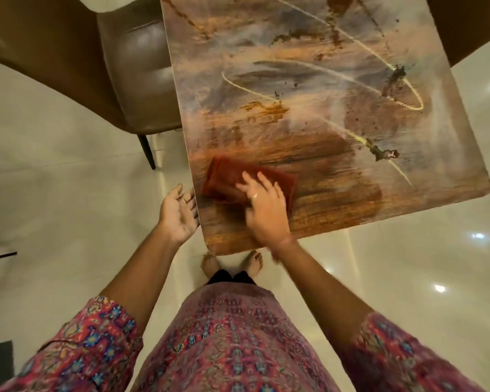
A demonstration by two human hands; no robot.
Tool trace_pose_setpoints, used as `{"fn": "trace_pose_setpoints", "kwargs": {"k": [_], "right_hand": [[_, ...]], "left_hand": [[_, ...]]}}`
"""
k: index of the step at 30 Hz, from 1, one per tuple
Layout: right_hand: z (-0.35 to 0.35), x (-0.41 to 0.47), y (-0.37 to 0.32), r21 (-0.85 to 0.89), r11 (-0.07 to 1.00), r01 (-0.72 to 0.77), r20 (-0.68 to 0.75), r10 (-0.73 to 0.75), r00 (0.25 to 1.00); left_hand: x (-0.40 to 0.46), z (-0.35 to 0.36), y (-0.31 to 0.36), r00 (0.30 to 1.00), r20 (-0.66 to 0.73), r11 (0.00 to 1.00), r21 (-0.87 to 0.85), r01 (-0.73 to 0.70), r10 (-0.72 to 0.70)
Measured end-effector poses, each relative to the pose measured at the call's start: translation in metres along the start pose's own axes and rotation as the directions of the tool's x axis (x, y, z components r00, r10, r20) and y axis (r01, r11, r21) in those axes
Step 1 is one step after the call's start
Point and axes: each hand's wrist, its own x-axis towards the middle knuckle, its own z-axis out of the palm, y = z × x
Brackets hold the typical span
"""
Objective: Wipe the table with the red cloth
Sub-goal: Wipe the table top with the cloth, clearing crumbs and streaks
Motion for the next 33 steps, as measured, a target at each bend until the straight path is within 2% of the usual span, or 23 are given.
{"fn": "trace_pose_setpoints", "kwargs": {"k": [2, 4, 7, 10, 13, 16, 17, 19, 23, 25, 28, 33], "right_hand": [[0.009, -0.037, -0.01, -0.017, 0.995, 0.095, 0.104, -0.092, 0.99], [0.009, -0.047, -0.009, -0.032, 0.991, 0.129, 0.152, -0.123, 0.981], [-0.008, -0.003, -0.006, -0.016, 0.996, 0.09, 0.075, -0.088, 0.993], [-0.032, 0.078, 0.005, -0.036, 0.997, 0.073, -0.049, -0.075, 0.996], [-0.058, 0.172, 0.025, -0.058, 0.992, -0.109, -0.187, 0.096, 0.978], [-0.063, 0.214, 0.027, -0.079, 0.963, -0.256, -0.226, 0.233, 0.946], [-0.055, 0.208, 0.019, -0.082, 0.965, -0.248, -0.222, 0.225, 0.949], [-0.032, 0.165, 0.001, -0.102, 0.987, -0.126, -0.17, 0.107, 0.98], [0.014, 0.028, -0.028, -0.097, 0.986, 0.135, 0.063, -0.13, 0.99], [0.019, 0.0, -0.025, -0.095, 0.981, 0.167, 0.15, -0.152, 0.977], [0.008, 0.044, -0.026, -0.114, 0.98, 0.161, 0.158, -0.142, 0.977], [-0.014, 0.21, -0.043, -0.199, 0.968, 0.151, 0.107, -0.132, 0.986]], "left_hand": [[0.0, -0.005, 0.003, 0.998, 0.057, 0.995, -0.097, 0.037, -0.032], [0.002, -0.009, 0.004, 0.996, 0.082, 0.991, -0.119, 0.055, -0.045], [0.005, -0.01, 0.003, 0.993, 0.099, 0.987, -0.145, 0.075, -0.061], [0.009, -0.011, 0.004, 0.995, 0.079, 0.995, -0.085, 0.06, -0.053], [0.015, -0.011, 0.005, 0.996, 0.07, 0.996, -0.056, 0.067, -0.063], [0.022, -0.009, 0.011, 0.997, 0.064, 0.996, -0.066, 0.058, -0.054], [0.025, -0.007, 0.014, 0.997, 0.063, 0.996, -0.069, 0.052, -0.047], [0.03, -0.003, 0.02, 0.997, 0.066, 0.996, -0.076, 0.04, -0.035], [0.035, 0.006, 0.042, 0.996, 0.064, 0.994, -0.09, 0.064, -0.058], [0.036, 0.008, 0.051, 0.994, 0.088, 0.995, -0.066, 0.074, -0.068], [0.035, 0.006, 0.053, 0.991, 0.109, 0.983, -0.155, 0.099, -0.083], [0.036, 0.002, 0.051, 0.991, 0.127, 0.983, -0.172, 0.068, -0.047]]}}
